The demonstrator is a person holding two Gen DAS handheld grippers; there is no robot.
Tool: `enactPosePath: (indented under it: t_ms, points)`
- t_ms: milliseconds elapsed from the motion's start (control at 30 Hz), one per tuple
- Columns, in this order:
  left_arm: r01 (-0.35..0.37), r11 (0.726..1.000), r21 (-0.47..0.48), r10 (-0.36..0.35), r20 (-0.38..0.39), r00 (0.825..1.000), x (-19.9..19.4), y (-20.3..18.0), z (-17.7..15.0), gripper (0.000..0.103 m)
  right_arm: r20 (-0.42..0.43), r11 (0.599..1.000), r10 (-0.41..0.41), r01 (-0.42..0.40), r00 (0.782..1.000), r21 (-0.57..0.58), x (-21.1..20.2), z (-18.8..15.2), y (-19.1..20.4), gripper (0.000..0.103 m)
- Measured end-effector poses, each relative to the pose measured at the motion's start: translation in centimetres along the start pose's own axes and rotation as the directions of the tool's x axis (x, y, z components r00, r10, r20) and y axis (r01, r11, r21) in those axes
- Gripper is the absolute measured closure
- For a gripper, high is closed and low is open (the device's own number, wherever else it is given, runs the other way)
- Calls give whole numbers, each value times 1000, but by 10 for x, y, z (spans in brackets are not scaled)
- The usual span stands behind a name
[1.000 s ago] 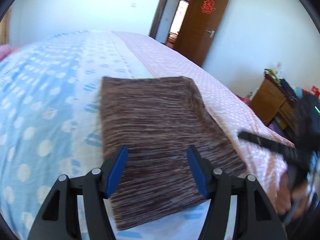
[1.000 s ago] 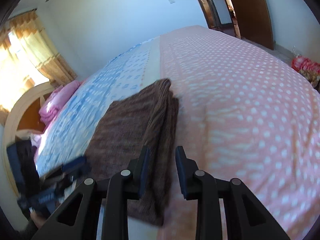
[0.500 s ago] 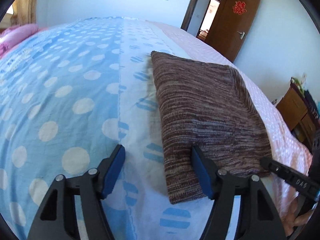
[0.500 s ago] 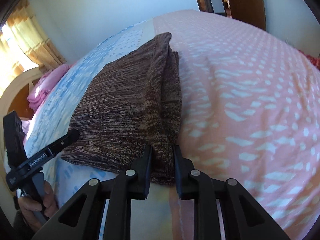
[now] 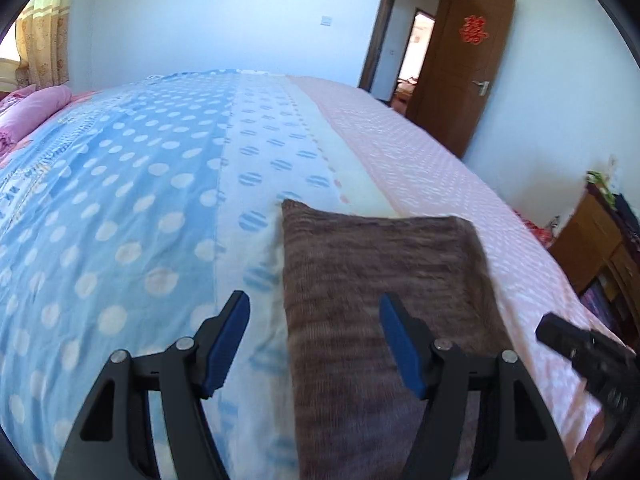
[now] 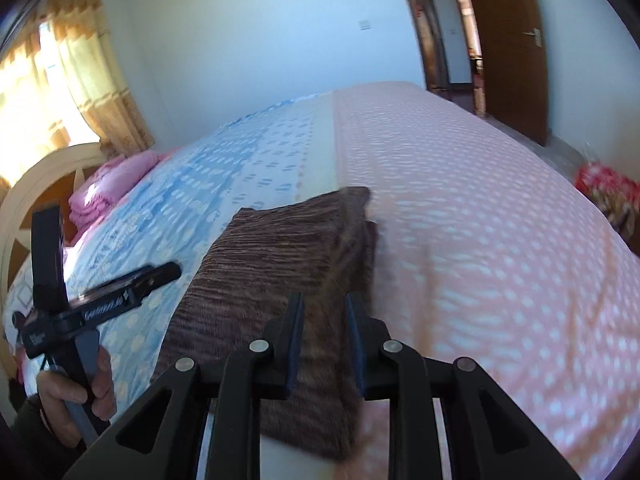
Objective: Fold small clothes
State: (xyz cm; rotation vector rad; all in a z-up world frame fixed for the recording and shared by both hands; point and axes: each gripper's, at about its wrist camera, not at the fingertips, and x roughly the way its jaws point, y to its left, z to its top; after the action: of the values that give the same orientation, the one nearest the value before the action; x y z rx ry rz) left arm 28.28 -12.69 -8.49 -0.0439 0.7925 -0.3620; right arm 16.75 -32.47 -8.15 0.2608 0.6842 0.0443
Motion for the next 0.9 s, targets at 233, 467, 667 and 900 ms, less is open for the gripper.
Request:
enactPosePath:
  t_ms: [233, 467, 667, 900]
  points:
    - [-13, 995, -96, 7, -63, 998, 44, 27, -23, 20, -108, 999, -5, 10, 994, 38, 79, -8, -17, 95]
    - [-66, 996, -62, 62, -62, 996, 46, 20, -23, 13, -67, 998, -11, 15, 998, 60, 51, 8, -30, 96]
    - [-80, 995, -56, 76, -58, 995, 46, 19, -23, 12, -24, 990, -109, 106, 994, -95, 91, 70, -4, 96]
    - [-82, 995, -52, 79, -55, 995, 47, 18, -23, 11, -155, 995, -98, 98, 983, -6, 172, 90, -40, 95]
